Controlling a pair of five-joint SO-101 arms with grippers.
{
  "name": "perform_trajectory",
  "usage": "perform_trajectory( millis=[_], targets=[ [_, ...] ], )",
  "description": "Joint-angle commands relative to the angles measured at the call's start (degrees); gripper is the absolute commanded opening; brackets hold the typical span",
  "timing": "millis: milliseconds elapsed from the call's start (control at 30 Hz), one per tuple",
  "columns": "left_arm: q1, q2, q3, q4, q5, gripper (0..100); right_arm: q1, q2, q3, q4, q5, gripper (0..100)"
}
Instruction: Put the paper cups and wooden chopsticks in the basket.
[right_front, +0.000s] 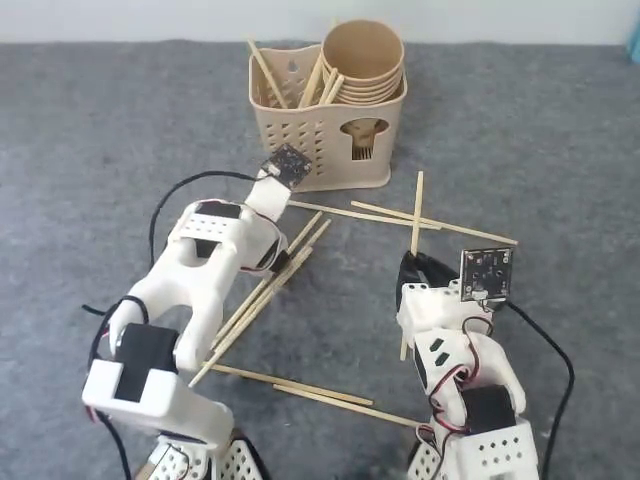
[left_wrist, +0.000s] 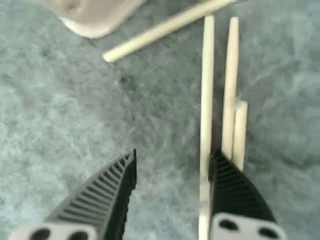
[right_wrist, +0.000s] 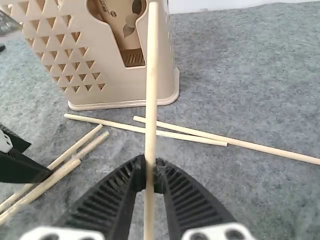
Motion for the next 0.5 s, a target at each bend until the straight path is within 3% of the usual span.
perform_trajectory(
  millis=[0, 133, 267, 467],
  targets=[
    [1.6, -1.1, 1.0, -0.9, -0.6, 22, 0.5, -1.0, 0.4, -0.9, -0.4, 0.7],
    [1.7, -1.0, 1.0, -0.9, -0.6, 20, 0.4, -1.0, 0.4, -0.9, -0.4, 0.7],
    [3.4, -0.4, 1.1, 1.8, -0.7, 1, 0.5, -1.0, 0.4, -0.9, -0.4, 0.7],
    [6.9, -1.1, 3.4, 8.1, -0.7, 1, 0.7, -1.0, 0.4, -0.9, -0.4, 0.7]
  ],
)
